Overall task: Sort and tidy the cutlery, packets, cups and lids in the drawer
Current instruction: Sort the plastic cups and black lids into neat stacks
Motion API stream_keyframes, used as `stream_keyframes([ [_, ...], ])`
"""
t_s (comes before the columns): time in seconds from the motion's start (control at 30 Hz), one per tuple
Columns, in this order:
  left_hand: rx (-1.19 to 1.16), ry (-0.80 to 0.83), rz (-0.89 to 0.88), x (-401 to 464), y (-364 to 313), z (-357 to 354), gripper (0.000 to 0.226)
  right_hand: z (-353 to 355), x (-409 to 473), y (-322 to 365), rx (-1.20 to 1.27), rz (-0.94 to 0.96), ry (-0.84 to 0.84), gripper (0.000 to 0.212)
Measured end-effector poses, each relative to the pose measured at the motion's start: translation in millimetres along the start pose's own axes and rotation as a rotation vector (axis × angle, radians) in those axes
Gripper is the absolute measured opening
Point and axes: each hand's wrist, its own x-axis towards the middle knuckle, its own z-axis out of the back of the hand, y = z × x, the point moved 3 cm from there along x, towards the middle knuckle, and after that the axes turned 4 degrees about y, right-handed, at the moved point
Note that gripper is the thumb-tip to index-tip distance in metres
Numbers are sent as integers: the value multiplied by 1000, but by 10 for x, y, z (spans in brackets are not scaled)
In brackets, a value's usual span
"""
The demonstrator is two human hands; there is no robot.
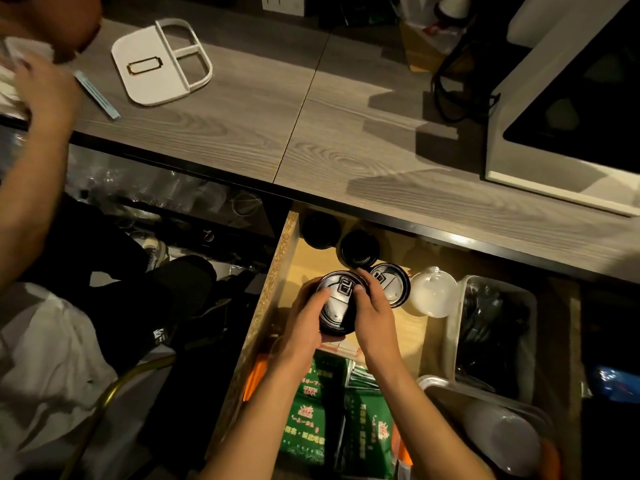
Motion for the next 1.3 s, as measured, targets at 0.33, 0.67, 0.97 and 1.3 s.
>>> stream_keyframes([
  [0.33, 39, 60, 10, 85, -48, -42, 35, 183, 122, -14, 205, -124, 189, 26],
  [0.67, -13, -175, 91, 568, -46, 304, 68, 467, 1171, 48, -621, 110, -133, 28],
  [0.97, -1, -189, 65, 758, 51, 298, 64, 629, 1799, -321, -565, -380, 114, 55],
  [1.3, 58, -194, -13, 633, -47, 233, 56, 683, 1668, -53, -566, -189, 84, 34],
])
